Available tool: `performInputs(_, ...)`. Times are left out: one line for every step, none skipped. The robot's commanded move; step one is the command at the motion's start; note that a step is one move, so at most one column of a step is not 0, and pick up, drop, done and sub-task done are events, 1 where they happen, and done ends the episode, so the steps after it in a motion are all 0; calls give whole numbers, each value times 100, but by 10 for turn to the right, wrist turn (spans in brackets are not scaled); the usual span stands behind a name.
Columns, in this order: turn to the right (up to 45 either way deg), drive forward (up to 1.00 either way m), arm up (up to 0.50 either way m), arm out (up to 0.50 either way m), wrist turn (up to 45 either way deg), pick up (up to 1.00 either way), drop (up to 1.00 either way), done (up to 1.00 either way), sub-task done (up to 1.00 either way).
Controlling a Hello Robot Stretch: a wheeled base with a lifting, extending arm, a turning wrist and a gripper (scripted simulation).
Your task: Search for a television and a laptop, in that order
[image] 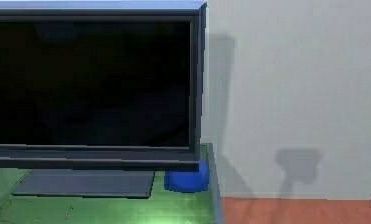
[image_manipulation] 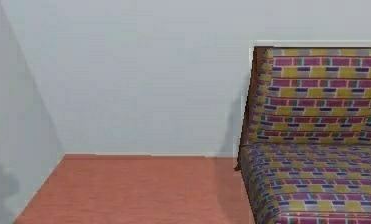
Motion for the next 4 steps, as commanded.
performInputs(-270, 0, 0, 0, 0, 0, 0, 0, 0)
performInputs(0, 0, 0, 0, 0, 0, 0, 0, 100)
performInputs(-450, 0, 0, 0, 0, 0, 0, 0, 0)
performInputs(-450, 0, 0, 0, 0, 0, 0, 0, 0)
